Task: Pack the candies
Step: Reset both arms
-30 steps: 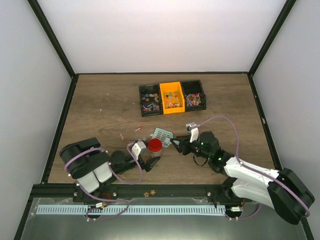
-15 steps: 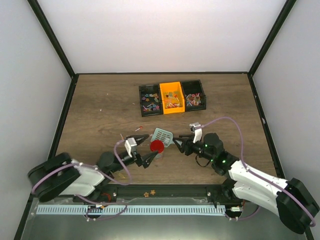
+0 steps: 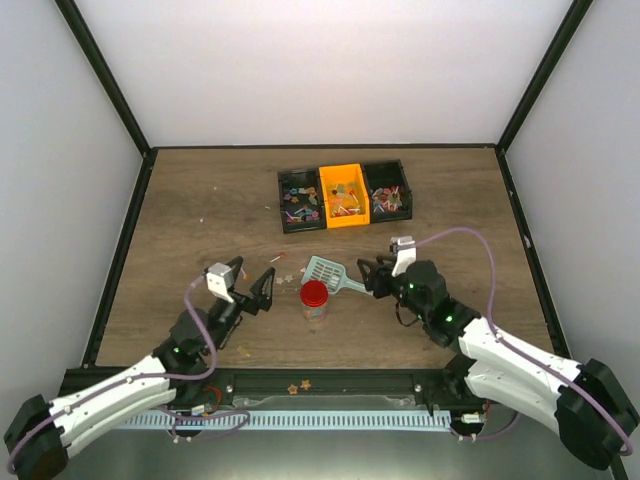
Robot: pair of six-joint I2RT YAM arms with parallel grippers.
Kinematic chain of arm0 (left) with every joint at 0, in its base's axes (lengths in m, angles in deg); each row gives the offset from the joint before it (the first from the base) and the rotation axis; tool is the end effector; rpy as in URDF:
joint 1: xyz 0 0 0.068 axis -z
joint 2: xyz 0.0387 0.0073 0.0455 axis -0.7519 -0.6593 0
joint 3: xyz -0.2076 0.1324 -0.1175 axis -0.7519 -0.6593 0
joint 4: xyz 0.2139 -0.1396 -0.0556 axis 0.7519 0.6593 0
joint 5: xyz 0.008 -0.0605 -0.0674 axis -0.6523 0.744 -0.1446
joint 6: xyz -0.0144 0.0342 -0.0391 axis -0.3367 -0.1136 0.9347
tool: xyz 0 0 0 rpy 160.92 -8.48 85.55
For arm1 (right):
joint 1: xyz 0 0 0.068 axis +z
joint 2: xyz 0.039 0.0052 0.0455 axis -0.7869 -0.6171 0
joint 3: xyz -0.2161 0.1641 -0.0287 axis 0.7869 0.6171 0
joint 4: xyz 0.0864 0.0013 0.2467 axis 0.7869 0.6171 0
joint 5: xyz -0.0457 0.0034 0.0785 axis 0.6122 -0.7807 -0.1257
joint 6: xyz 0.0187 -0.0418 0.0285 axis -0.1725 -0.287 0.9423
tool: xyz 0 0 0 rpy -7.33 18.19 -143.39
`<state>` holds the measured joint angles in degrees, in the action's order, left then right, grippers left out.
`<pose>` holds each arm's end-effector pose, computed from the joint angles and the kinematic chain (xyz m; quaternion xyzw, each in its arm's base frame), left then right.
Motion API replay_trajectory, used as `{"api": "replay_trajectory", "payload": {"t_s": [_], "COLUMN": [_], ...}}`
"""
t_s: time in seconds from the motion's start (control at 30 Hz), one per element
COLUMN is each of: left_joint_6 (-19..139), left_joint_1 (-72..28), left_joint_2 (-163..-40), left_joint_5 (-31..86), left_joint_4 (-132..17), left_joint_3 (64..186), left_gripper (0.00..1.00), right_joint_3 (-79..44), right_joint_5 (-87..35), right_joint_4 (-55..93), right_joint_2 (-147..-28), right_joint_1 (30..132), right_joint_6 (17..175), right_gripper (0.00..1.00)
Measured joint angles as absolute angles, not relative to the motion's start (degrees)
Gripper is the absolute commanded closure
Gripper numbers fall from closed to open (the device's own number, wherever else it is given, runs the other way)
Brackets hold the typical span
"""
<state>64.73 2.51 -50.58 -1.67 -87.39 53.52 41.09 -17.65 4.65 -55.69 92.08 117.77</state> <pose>0.0936 -0.0963 0.1947 0.0624 0.6526 -0.3163 0.6857 0.1461 0.1230 0.1980 -0.0790 0.8085 0.3261 0.4835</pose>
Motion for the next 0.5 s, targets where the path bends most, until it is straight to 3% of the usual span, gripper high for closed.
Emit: {"api": "replay_trajectory", "payload": {"t_s": [0.03, 0.17, 0.23, 0.33, 0.5], "left_joint_6": [64.8, 64.8, 64.2, 63.7, 63.8], "left_joint_1": [2.5, 1.9, 1.5, 0.0, -6.6], "left_joint_2": [-52.5, -66.2, -71.7, -74.9, -74.7], "left_joint_5": [-3.4, -8.4, -9.1, -8.7, -5.7], "left_joint_4": [-85.9, -82.0, -82.4, -83.9, -85.2], "left_joint_3": [54.0, 58.5, 60.5, 61.6, 63.2], "left_gripper": [0.0, 0.0, 0.0, 0.0, 0.0], "right_joint_3": [39.9, 35.7, 34.8, 35.0, 38.8], "right_joint_5": [-14.2, -0.8, 6.6, 14.2, 12.2], "right_joint_4": [5.9, 7.4, 6.3, 3.0, -9.6], "right_joint_2": [-55.9, -56.7, -56.9, -57.5, -63.3], "right_joint_1": [92.0, 91.3, 90.3, 86.0, 72.4], "right_joint_6": [116.8, 112.4, 109.2, 103.5, 97.7], "right_gripper": [0.38, 0.13, 0.06, 0.04, 0.02]}}
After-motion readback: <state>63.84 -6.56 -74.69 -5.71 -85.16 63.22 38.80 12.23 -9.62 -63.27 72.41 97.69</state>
